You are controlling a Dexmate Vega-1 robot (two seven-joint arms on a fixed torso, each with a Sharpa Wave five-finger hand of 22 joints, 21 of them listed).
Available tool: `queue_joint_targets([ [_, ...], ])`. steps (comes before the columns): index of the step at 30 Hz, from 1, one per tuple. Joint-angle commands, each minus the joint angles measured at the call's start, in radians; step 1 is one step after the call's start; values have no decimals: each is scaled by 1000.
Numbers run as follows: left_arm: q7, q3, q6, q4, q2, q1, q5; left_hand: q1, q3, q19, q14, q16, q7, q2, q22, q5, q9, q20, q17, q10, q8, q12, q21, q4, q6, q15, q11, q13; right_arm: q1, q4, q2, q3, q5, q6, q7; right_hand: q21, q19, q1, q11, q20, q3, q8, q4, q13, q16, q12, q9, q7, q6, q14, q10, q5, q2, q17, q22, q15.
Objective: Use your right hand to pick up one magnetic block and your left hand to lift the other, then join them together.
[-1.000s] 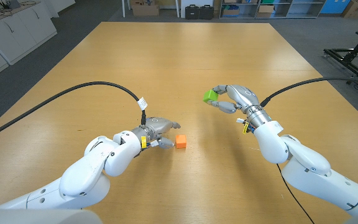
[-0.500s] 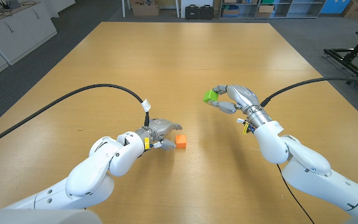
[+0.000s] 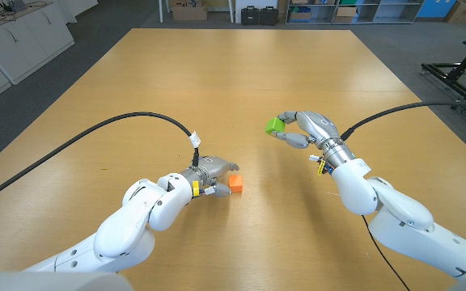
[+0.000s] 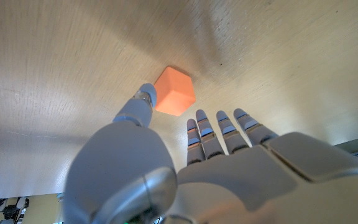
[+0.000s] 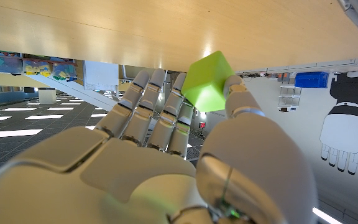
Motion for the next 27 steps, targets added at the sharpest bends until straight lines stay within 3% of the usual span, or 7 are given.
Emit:
queue_joint_targets([
  [1, -26, 14, -23, 22, -37, 0, 51, -1, -5, -4, -1, 7, 13, 5, 2, -1, 2, -3, 2, 9, 0, 8, 0, -1, 6, -65, 10, 3, -19, -8, -4, 12, 3, -1, -6, 10, 2, 49, -42, -45, 6, 7, 2, 6, -3, 6, 3, -106, 117, 8, 54, 5, 54, 3, 2, -54],
  [27, -45, 12, -55, 79, -110, 0, 123, -4, -11, 8, 12, 12, 17, 8, 1, -1, 2, 7, 1, 27, 7, 16, 7, 0, 29, -63, 12, 1, -19, 5, -1, 15, 14, 4, -2, 11, 0, 48, -42, -45, 5, 6, 3, 7, -5, 4, 3, -105, 116, 8, 55, 5, 55, 4, 2, -52],
])
